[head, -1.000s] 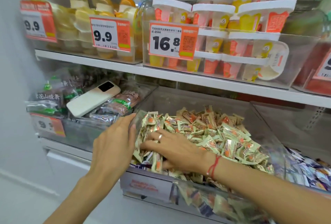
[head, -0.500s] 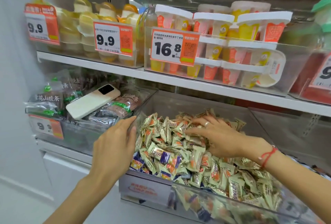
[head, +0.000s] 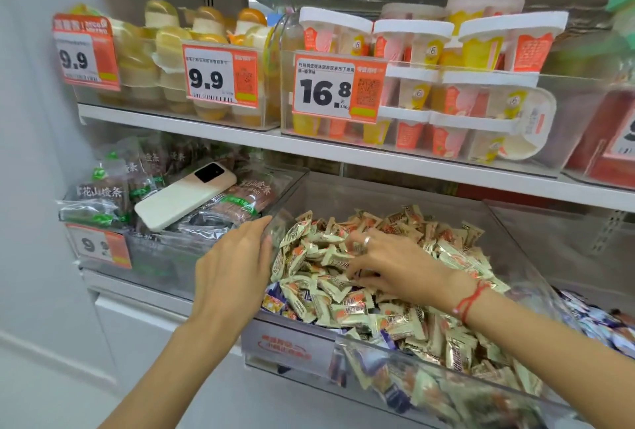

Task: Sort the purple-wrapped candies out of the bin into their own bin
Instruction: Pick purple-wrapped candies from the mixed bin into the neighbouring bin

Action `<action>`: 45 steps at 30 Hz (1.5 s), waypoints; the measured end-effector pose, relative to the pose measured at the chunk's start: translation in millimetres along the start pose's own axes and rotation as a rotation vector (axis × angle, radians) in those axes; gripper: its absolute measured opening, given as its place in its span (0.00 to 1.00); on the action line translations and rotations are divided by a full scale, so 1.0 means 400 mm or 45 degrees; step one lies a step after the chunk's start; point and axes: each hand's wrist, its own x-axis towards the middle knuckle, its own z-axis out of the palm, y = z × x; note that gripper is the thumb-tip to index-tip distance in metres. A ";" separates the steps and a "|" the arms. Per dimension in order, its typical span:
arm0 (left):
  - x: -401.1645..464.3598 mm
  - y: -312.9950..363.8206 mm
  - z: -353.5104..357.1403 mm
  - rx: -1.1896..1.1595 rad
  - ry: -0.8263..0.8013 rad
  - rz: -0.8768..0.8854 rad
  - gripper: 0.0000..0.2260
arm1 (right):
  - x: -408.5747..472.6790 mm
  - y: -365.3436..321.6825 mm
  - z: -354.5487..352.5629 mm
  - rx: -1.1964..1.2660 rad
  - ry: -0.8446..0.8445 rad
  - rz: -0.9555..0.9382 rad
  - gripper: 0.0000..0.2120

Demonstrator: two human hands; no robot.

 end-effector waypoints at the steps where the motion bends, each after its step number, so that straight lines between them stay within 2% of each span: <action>1: 0.000 -0.003 0.000 0.018 0.006 0.022 0.16 | -0.007 0.015 -0.007 -0.020 0.016 0.060 0.11; 2: 0.000 -0.009 0.002 0.049 0.016 0.065 0.16 | -0.015 0.024 -0.013 -0.013 0.033 0.125 0.12; 5: 0.002 -0.017 0.011 0.103 0.135 0.232 0.17 | -0.041 0.026 -0.029 0.143 0.070 0.382 0.27; 6: 0.004 -0.014 0.012 0.075 0.165 0.289 0.16 | -0.049 0.019 -0.039 0.237 0.097 0.455 0.29; 7: 0.003 -0.005 0.011 0.027 0.178 0.356 0.14 | -0.057 0.008 -0.050 0.383 0.146 0.500 0.27; 9: -0.006 0.028 0.003 -0.113 0.136 0.445 0.10 | -0.065 -0.027 -0.072 0.771 0.276 0.535 0.17; 11: -0.026 0.071 -0.008 -0.303 -0.007 0.389 0.13 | -0.054 -0.069 -0.094 0.983 0.398 0.514 0.11; 14: -0.045 0.100 0.007 -0.480 -0.157 0.270 0.12 | -0.024 -0.106 -0.091 1.128 0.462 0.437 0.09; 18: -0.022 0.067 0.016 -0.573 -0.055 0.174 0.08 | -0.009 -0.102 -0.071 1.307 0.410 0.472 0.11; 19: -0.015 0.052 0.011 -0.544 0.007 0.178 0.07 | -0.008 -0.091 -0.062 1.212 0.402 0.501 0.11; 22: -0.008 0.018 -0.020 -0.409 0.214 0.228 0.07 | 0.002 -0.043 -0.033 0.478 0.320 0.521 0.15; 24: -0.011 0.000 -0.034 -0.328 0.296 0.235 0.06 | 0.015 -0.032 -0.026 0.266 0.360 0.447 0.13; 26: -0.013 -0.018 -0.034 -0.270 0.322 0.230 0.06 | 0.035 -0.055 -0.034 0.381 0.443 0.270 0.09; 27: -0.014 -0.028 -0.028 -0.245 0.322 0.226 0.07 | 0.049 -0.080 -0.038 0.497 0.404 0.137 0.09; 29: -0.015 -0.043 -0.016 -0.250 0.290 0.175 0.08 | 0.081 -0.136 -0.030 0.606 0.144 -0.098 0.14; 31: -0.021 -0.049 -0.010 -0.303 0.250 0.116 0.08 | 0.109 -0.165 0.001 0.525 -0.148 -0.200 0.20; 32: -0.022 -0.050 -0.008 -0.306 0.247 0.104 0.09 | 0.120 -0.164 0.018 0.480 -0.216 -0.211 0.22; 35: -0.023 -0.050 -0.001 -0.268 0.238 0.104 0.09 | 0.123 -0.156 0.043 0.412 -0.207 -0.174 0.22; 37: -0.026 -0.051 -0.002 -0.238 0.243 0.100 0.10 | 0.108 -0.139 0.039 0.361 -0.178 -0.135 0.19; 40: -0.028 -0.049 -0.005 -0.238 0.232 0.084 0.10 | 0.055 -0.059 0.017 0.101 -0.101 0.003 0.12; 43: -0.026 -0.047 -0.007 -0.217 0.255 0.107 0.10 | -0.015 0.002 -0.010 -0.013 -0.112 0.143 0.16; 45: -0.022 -0.041 -0.005 -0.207 0.274 0.122 0.09 | -0.032 0.002 -0.023 -0.025 -0.117 0.133 0.19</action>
